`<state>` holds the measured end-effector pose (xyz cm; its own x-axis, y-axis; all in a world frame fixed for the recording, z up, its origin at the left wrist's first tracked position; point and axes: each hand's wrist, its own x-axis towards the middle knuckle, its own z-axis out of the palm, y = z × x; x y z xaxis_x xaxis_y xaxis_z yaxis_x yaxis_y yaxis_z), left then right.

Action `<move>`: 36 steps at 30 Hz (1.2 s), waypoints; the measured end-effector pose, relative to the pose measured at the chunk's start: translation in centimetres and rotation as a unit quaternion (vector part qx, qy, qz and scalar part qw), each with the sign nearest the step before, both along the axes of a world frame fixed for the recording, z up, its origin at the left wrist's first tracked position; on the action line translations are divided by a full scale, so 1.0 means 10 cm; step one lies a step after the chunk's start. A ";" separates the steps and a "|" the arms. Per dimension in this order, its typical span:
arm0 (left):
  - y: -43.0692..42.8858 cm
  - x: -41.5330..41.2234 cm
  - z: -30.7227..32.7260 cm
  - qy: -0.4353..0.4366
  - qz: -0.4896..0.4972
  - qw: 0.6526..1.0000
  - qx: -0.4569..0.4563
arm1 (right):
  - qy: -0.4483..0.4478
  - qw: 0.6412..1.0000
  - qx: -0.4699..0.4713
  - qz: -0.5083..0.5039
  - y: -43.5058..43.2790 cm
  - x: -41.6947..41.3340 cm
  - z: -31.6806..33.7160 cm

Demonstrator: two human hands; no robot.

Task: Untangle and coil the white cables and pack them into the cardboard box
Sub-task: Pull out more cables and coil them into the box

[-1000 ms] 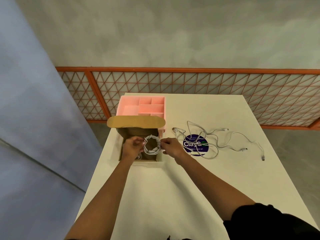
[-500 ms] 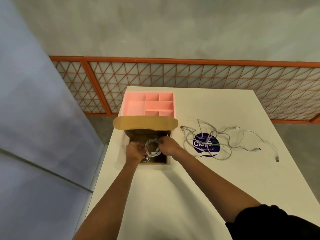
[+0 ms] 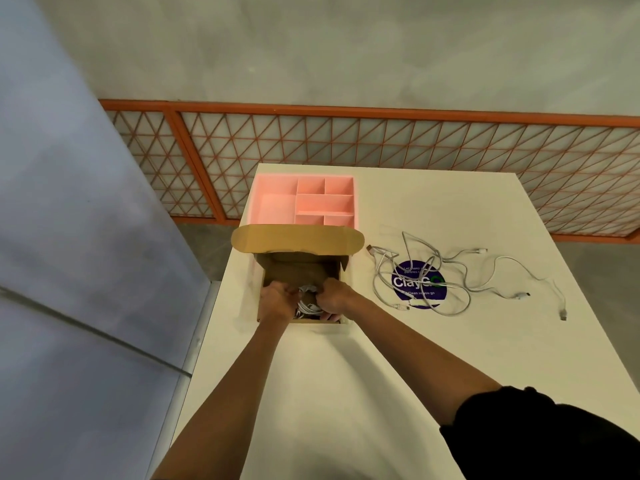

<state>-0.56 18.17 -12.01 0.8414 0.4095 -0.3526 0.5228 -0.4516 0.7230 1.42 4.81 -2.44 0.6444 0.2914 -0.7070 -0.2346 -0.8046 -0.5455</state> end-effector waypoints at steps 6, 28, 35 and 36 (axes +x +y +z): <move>-0.34 -0.29 0.30 -0.145 -0.037 0.977 0.149 | -0.044 0.994 0.099 -0.011 -0.41 0.02 0.08; -1.79 0.66 0.46 -0.125 -0.274 0.941 0.155 | -0.202 0.973 -0.099 0.044 -1.83 0.72 -0.20; -1.83 0.84 0.42 -0.096 -0.242 0.947 0.188 | -0.195 0.977 -0.088 0.023 -1.88 0.87 -0.21; -1.83 0.85 0.41 -0.092 -0.235 0.949 0.190 | -0.199 0.977 -0.080 0.018 -1.90 0.89 -0.22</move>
